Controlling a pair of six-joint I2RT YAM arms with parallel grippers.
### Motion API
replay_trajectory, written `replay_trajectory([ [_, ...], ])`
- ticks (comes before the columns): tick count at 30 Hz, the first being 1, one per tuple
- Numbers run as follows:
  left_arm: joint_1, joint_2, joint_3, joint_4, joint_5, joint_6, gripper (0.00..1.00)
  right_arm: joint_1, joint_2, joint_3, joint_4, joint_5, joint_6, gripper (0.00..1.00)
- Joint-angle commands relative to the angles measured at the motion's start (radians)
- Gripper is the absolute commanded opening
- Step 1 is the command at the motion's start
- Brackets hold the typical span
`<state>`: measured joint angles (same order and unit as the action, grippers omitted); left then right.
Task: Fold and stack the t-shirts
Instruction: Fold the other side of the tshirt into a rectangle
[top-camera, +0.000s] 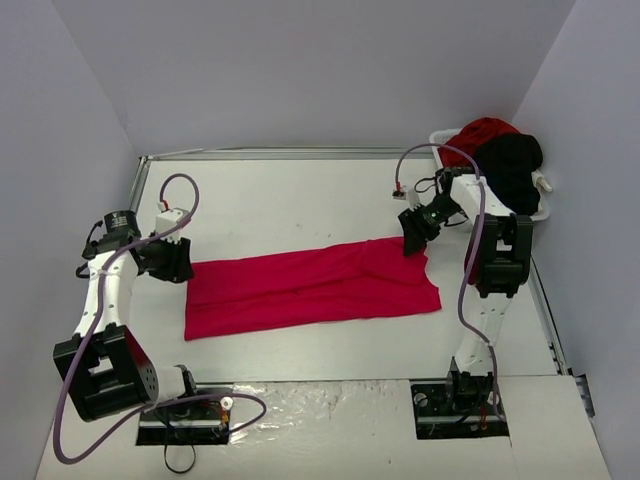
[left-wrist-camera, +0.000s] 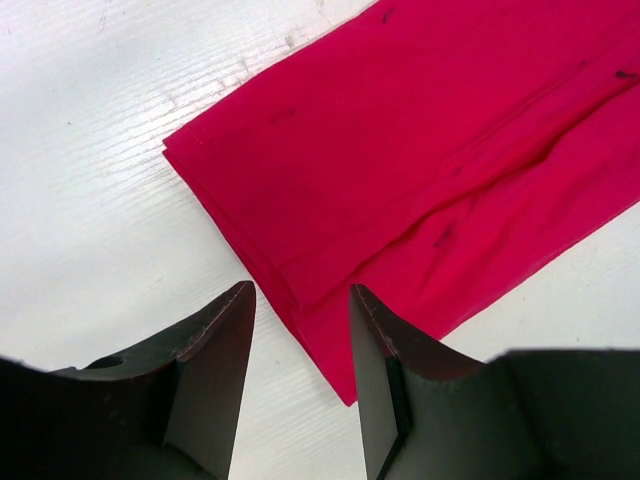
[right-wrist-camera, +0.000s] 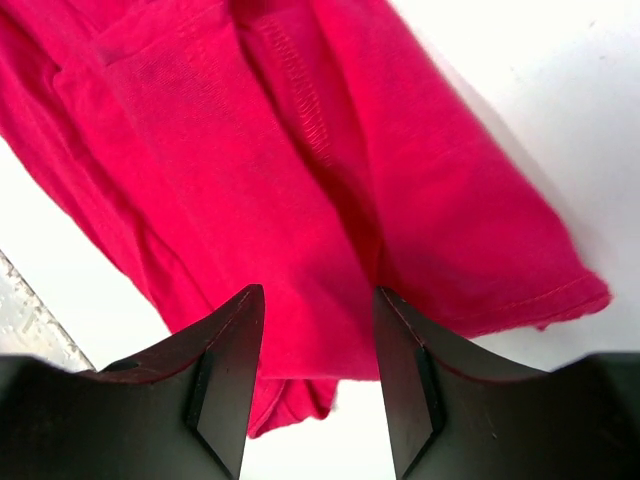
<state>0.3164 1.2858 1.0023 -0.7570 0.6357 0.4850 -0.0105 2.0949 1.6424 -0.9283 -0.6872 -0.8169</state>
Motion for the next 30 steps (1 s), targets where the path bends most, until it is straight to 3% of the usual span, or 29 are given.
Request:
replay_trajectory([
  [1, 0.006, -0.014, 0.016, 0.008, -0.001, -0.016, 0.41, 0.004, 0.037, 0.063, -0.047, -0.001, -0.019, 0.44],
  [5, 0.006, -0.003, 0.022, 0.012, -0.004, -0.023, 0.41, 0.004, 0.066, 0.082, -0.05, -0.005, -0.018, 0.43],
  [8, 0.006, 0.003, 0.025, 0.016, 0.001, -0.029, 0.41, 0.004, 0.07, 0.071, -0.053, -0.009, -0.024, 0.37],
  [11, 0.006, 0.006, 0.024, 0.016, 0.005, -0.031, 0.41, 0.004, 0.059, 0.053, -0.058, -0.009, -0.037, 0.19],
  [12, 0.006, 0.004, 0.022, 0.016, 0.005, -0.029, 0.41, 0.004, 0.054, 0.037, -0.061, -0.009, -0.041, 0.06],
  [13, 0.006, 0.001, 0.021, 0.016, 0.005, -0.029, 0.41, 0.004, 0.042, 0.03, -0.06, -0.008, -0.045, 0.0],
  [30, 0.006, -0.055, 0.006, 0.027, 0.033, -0.037, 0.41, 0.046, -0.19, -0.091, -0.109, -0.025, -0.048, 0.0],
])
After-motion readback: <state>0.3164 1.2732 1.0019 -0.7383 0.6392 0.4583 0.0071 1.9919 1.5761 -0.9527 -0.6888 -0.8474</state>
